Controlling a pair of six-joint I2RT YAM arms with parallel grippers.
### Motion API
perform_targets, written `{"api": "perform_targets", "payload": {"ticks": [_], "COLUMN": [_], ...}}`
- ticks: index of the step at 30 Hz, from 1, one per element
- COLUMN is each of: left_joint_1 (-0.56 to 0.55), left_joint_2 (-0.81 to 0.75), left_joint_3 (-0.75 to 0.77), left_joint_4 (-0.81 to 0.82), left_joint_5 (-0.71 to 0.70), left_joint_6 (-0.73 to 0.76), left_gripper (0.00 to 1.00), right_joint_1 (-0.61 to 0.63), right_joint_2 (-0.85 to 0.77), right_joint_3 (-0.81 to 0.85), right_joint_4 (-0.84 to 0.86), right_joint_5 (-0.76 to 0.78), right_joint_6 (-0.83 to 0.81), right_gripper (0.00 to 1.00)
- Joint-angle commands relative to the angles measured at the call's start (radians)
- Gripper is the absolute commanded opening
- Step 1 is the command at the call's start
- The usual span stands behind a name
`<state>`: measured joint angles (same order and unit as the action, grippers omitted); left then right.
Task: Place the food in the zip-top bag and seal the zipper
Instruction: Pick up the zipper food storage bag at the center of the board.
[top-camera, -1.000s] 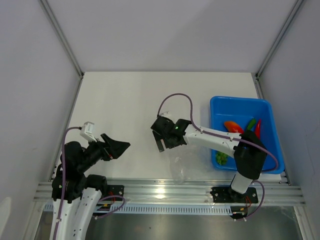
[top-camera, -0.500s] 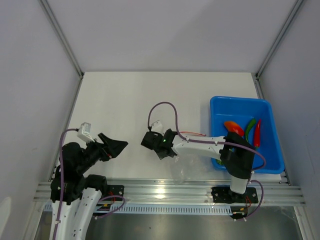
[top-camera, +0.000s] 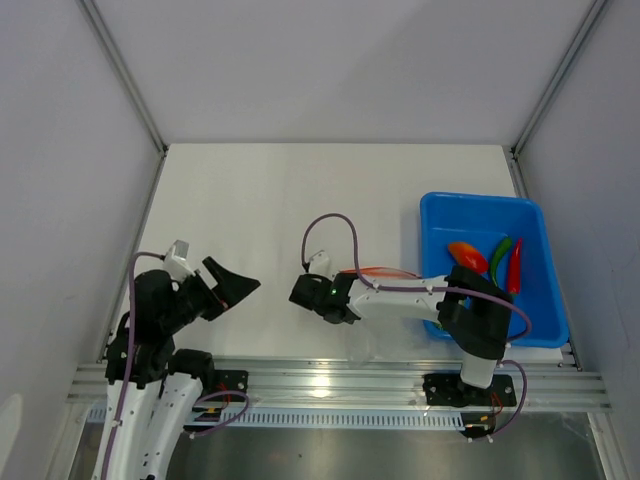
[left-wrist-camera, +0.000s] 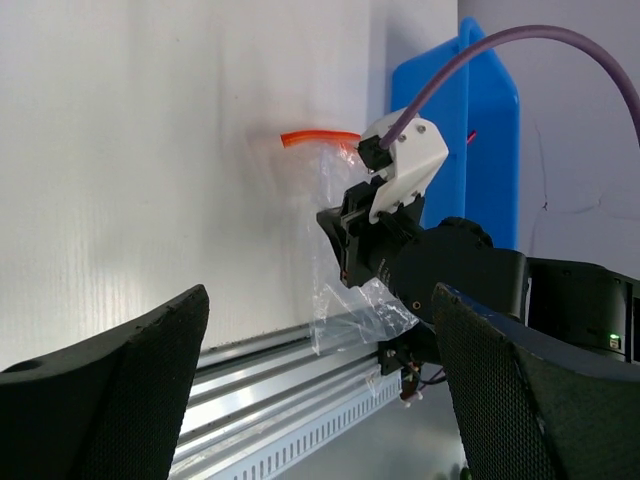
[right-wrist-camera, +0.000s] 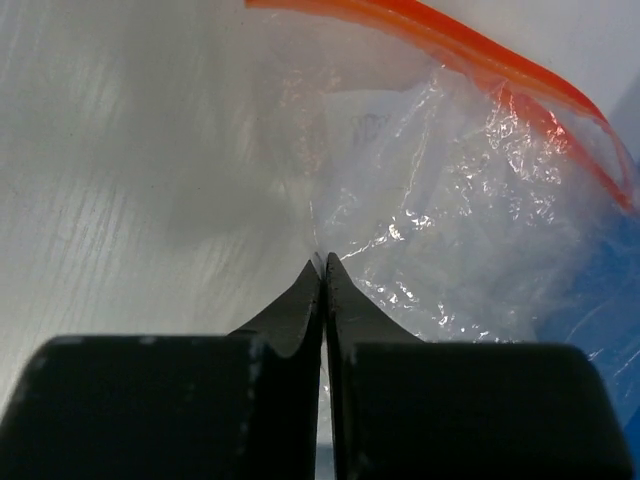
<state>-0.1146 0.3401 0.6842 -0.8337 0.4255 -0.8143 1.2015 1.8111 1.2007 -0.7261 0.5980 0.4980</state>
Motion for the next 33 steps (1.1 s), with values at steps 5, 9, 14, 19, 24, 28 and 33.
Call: {"api": "perform_targets", "payload": {"ticks": [5, 9, 14, 19, 24, 28, 33], "left_joint_1": [0.007, 0.007, 0.007, 0.007, 0.007, 0.007, 0.007], "left_joint_2": [0.095, 0.129, 0.154, 0.169, 0.233, 0.316, 0.356], "left_joint_3": [-0.017, -0.043, -0.089, -0.146, -0.241, -0.298, -0.285], "left_joint_4": [0.074, 0.142, 0.199, 0.275, 0.373, 0.479, 0.512], "left_joint_5": [0.105, 0.197, 0.274, 0.328, 0.419, 0.467, 0.467], "left_joint_6": [0.000, 0.007, -0.040, -0.109, -0.170, -0.230, -0.253], "left_gripper": [0.93, 0.82, 0.82, 0.85, 0.84, 0.81, 0.79], "right_joint_1": [0.020, 0.036, 0.040, 0.050, 0.055, 0.062, 0.072], "right_joint_2": [-0.183, -0.391, -0.565, -0.691, -0.757, -0.774, -0.771], "right_joint_3": [-0.061, -0.171, -0.277, -0.358, -0.385, -0.391, -0.385], "right_joint_4": [0.168, 0.366, 0.490, 0.545, 0.565, 0.571, 0.585], "right_joint_5": [-0.009, -0.165, -0.381, -0.533, -0.581, -0.621, -0.641], "right_joint_6": [-0.080, -0.211, -0.309, -0.365, -0.368, -0.369, -0.374], "right_gripper": [0.00, 0.00, 0.00, 0.00, 0.00, 0.00, 0.00]}}
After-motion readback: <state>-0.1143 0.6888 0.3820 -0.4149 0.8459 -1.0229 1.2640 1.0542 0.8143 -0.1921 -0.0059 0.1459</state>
